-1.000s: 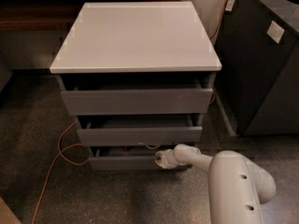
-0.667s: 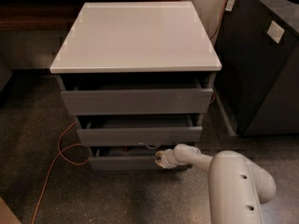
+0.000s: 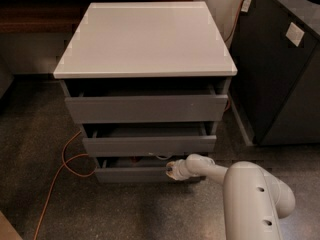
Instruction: Pick coke can from bottom drawer and place on counter
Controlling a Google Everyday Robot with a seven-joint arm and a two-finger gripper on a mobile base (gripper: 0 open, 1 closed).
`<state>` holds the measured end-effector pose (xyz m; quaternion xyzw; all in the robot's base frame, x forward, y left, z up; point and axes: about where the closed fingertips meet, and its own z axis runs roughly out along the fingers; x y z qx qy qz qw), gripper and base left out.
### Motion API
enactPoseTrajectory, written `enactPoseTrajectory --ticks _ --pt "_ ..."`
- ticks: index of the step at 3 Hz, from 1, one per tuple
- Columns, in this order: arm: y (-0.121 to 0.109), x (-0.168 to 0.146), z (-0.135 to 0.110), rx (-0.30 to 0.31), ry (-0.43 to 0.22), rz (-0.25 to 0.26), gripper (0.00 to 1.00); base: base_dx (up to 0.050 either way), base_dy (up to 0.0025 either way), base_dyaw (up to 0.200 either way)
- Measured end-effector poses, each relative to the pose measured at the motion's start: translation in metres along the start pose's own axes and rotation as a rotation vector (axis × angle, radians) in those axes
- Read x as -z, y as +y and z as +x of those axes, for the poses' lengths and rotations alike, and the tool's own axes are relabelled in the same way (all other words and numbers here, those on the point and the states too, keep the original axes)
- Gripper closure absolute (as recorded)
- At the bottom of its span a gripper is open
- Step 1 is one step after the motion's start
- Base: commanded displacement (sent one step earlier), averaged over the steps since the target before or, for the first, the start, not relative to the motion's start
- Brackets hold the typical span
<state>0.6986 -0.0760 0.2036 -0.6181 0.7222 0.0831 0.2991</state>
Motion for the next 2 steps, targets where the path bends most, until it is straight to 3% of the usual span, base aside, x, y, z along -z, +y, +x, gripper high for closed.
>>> enactPoseTrajectory --ticks 2 --pt "0.0001 0.0 0.0 0.0 0.0 0.0 1.0 0.0 0.0 0.0"
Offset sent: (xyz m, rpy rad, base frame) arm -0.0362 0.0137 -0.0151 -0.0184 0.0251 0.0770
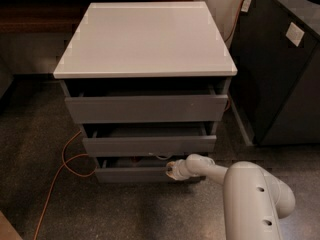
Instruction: Pick coke can from bottom drawer and place on counter
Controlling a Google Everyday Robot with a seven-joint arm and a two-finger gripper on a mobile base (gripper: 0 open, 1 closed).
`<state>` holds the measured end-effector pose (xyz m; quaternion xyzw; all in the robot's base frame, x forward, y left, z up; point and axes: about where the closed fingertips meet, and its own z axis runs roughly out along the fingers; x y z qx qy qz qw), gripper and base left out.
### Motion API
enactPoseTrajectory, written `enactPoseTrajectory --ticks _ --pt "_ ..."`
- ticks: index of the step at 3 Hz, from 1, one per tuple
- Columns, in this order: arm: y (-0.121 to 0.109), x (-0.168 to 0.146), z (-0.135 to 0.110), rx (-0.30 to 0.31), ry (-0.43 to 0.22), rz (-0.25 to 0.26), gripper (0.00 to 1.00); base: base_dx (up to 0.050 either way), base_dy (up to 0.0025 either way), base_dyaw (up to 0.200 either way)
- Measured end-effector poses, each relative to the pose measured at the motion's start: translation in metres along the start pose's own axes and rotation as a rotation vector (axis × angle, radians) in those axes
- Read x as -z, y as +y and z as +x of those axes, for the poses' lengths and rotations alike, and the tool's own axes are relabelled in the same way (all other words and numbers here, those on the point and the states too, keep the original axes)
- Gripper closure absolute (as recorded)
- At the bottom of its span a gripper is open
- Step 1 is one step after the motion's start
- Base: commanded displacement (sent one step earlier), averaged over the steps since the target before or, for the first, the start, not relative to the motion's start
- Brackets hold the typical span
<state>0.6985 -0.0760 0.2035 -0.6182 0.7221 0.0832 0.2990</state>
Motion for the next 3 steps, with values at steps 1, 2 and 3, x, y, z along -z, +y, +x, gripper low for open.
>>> enactPoseTrajectory --ticks 1,2,3 --pt "0.0001 0.0 0.0 0.0 0.0 0.0 1.0 0.0 0.0 0.0" --pt "0.0002 0.0 0.0 0.0 0.0 0.0 1.0 0.0 0.0 0.0" --pt "0.0003 -0.0001 0.0 0.0 0.0 0.0 1.0 0.0 0.0 0.0"
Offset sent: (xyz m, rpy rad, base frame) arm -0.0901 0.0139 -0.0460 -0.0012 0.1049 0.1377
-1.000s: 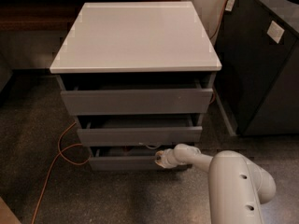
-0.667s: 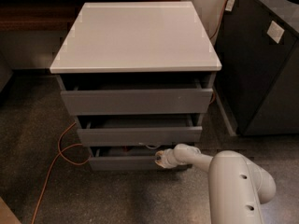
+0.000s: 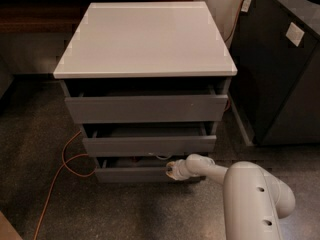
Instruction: Pick coke can from bottom drawer and place on counter
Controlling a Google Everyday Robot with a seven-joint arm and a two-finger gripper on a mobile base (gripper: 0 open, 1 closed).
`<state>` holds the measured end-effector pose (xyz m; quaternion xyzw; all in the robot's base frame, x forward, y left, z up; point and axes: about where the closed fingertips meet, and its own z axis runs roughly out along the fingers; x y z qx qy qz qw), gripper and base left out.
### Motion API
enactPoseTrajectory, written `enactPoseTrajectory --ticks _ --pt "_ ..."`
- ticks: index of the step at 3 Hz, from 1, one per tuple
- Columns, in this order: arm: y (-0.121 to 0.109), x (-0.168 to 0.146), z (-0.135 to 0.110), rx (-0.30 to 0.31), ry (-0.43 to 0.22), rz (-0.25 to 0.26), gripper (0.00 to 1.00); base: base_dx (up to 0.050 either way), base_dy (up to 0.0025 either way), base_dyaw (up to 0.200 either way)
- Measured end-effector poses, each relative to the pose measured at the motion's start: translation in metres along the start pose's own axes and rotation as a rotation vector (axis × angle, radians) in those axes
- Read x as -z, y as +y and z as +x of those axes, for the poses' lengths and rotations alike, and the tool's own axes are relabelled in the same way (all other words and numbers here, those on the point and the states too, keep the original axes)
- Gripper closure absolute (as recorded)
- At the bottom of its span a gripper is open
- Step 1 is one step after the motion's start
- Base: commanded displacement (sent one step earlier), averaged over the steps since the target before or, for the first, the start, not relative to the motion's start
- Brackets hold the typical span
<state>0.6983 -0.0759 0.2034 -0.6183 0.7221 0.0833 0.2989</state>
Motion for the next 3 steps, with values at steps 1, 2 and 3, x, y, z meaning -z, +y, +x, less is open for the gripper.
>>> enactPoseTrajectory --ticks 1,2,3 --pt "0.0002 -0.0001 0.0001 0.0 0.0 0.0 0.75 0.0 0.0 0.0" --pt "0.0002 -0.0001 0.0001 0.0 0.0 0.0 0.51 0.0 0.0 0.0" --pt "0.0003 -0.0001 0.0001 0.0 0.0 0.0 0.28 0.0 0.0 0.0"
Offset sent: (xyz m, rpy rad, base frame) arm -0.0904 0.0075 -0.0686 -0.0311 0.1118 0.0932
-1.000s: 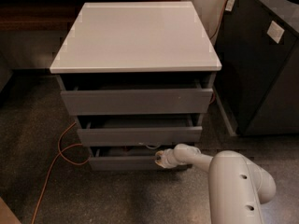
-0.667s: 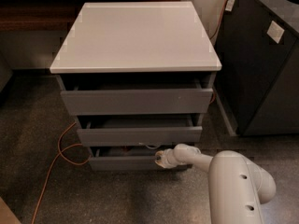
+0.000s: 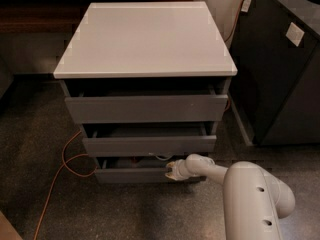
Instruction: Pick coke can from bottom drawer and place on counter
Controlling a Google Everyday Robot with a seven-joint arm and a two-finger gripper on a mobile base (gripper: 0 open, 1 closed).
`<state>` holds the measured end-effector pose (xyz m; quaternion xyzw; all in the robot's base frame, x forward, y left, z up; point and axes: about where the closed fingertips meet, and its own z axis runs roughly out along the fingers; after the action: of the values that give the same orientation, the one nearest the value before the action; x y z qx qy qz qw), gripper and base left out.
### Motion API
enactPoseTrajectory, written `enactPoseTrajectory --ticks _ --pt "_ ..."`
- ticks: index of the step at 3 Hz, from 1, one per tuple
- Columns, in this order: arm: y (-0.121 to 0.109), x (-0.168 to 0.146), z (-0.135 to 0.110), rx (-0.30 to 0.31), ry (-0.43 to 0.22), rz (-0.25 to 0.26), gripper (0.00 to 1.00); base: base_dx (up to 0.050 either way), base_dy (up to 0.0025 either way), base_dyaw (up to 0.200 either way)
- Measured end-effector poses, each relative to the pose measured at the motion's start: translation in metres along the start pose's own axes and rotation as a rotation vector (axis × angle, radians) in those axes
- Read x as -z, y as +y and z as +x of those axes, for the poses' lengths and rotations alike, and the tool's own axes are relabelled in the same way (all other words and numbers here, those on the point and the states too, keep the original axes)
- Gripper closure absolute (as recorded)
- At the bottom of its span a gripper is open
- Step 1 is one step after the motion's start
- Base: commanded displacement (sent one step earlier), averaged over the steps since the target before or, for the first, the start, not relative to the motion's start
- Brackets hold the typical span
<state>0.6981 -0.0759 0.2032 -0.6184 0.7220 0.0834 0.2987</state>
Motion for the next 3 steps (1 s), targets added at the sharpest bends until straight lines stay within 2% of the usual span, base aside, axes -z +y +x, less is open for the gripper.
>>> enactPoseTrajectory --ticks 1,2,3 --pt "0.021 -0.008 0.009 0.016 0.016 -0.011 0.05 0.0 0.0 0.0" --pt "0.051 -0.02 0.023 0.041 0.04 -0.02 0.0 0.0 0.0 0.0" --pt "0.056 -0.022 0.025 0.046 0.045 -0.021 0.1 0.0 0.0 0.0"
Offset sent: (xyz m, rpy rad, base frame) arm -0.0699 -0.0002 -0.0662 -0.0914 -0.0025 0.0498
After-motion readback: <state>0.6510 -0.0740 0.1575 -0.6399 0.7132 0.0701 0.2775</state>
